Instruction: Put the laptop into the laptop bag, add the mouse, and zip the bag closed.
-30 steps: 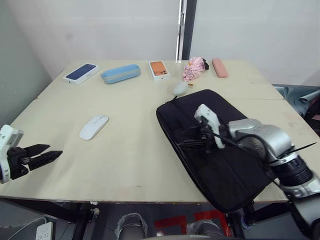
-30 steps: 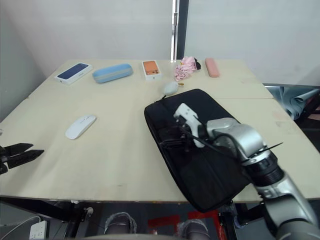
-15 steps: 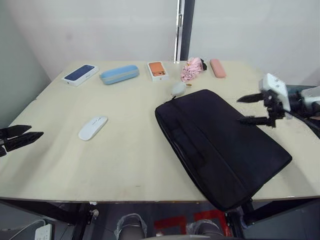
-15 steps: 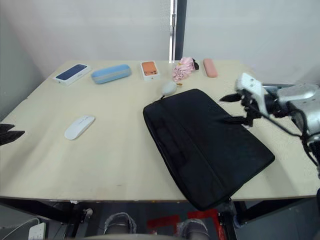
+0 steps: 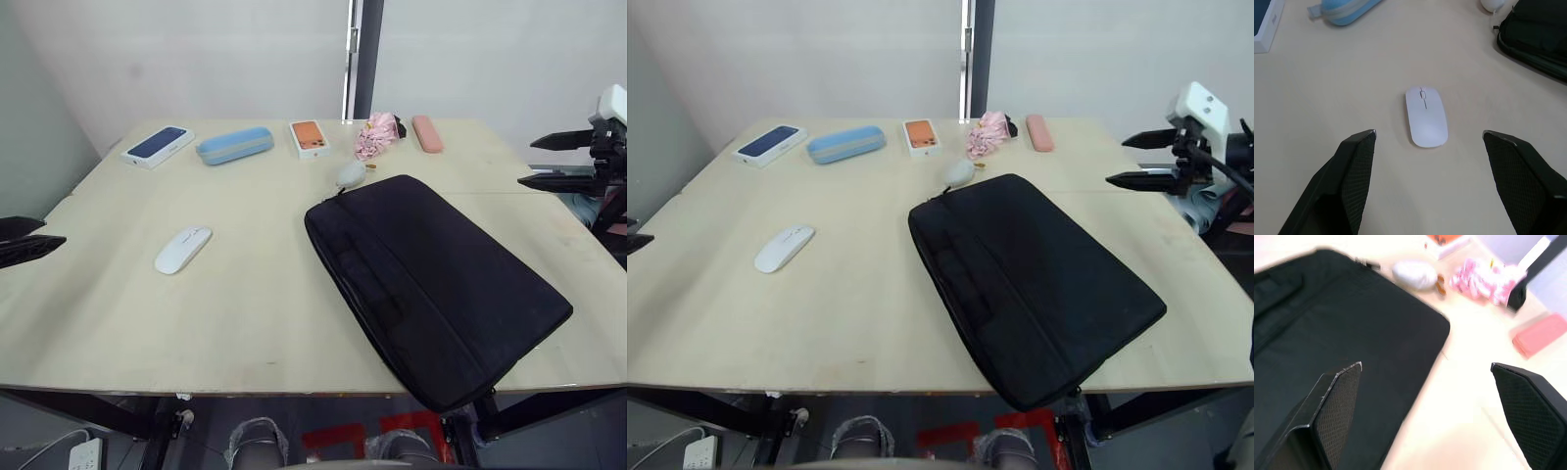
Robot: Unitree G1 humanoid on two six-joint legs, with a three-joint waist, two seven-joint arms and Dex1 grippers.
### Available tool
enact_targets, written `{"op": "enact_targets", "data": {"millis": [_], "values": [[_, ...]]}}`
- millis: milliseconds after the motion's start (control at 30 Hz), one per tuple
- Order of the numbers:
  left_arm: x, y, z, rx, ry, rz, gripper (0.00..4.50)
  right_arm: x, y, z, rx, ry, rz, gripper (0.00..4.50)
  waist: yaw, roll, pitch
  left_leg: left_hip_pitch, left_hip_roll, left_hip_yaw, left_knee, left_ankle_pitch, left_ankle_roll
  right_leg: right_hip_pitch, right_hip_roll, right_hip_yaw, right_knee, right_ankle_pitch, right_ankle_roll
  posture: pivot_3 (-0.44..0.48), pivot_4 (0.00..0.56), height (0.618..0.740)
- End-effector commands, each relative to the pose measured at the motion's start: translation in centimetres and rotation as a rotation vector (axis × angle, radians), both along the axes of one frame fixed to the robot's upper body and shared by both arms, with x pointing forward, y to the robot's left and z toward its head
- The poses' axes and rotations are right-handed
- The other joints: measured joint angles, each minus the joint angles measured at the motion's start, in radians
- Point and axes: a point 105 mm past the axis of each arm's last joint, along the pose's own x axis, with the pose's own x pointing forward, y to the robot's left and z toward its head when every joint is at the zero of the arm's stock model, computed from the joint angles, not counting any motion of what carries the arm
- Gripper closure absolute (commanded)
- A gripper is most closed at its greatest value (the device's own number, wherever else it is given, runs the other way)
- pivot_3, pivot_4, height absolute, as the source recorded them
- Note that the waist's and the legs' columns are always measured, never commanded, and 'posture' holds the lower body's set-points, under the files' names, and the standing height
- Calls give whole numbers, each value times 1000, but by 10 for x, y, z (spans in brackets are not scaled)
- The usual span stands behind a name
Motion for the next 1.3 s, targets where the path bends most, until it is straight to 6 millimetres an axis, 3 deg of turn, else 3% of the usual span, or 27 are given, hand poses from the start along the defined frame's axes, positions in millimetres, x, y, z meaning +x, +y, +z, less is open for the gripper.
{"op": "enact_targets", "data": {"millis": [33,333,500,633,733,867,1100,1300], "values": [[0,0,7,42,-8,-12,830,-3,-3,7,-26,2,6,65,0,0,0,0,0,0,0,0,0,0,0,0,0,0,0,0,150,740],[3,3,6,57,0,6,830,0,-5,1,-46,-11,7,65,1,0,0,-1,0,0,0,0,1,0,0,0,0,0,-1,0,150,740],[8,0,7,34,-57,14,830,4,12,-7,36,-10,75,65,0,0,0,0,0,0,1,0,1,0,0,0,1,0,-2,0,150,740],[7,-1,-5,-6,-54,35,830,3,41,-20,120,-17,200,65,-1,0,0,0,0,0,2,0,1,0,0,0,2,0,-2,0,150,740],[6,-3,-9,-23,-69,48,830,0,70,-13,253,-24,316,65,-1,0,0,-1,0,0,2,0,2,-1,0,0,2,0,-2,0,150,740],[0,-3,-19,-52,-77,88,830,-18,120,6,415,-16,524,65,0,0,0,-1,1,0,2,0,2,-1,0,-1,4,0,-3,0,150,740],[-14,-10,-35,-96,-91,148,830,-52,174,42,666,-21,742,65,8,-1,-1,0,1,0,2,0,1,-1,0,-1,4,-1,-4,0,150,740],[-20,-17,-43,-117,-84,172,830,-61,190,50,719,-55,767,65,12,-3,-2,1,1,-1,2,0,1,-1,0,-1,6,-1,-4,0,150,740]]}}
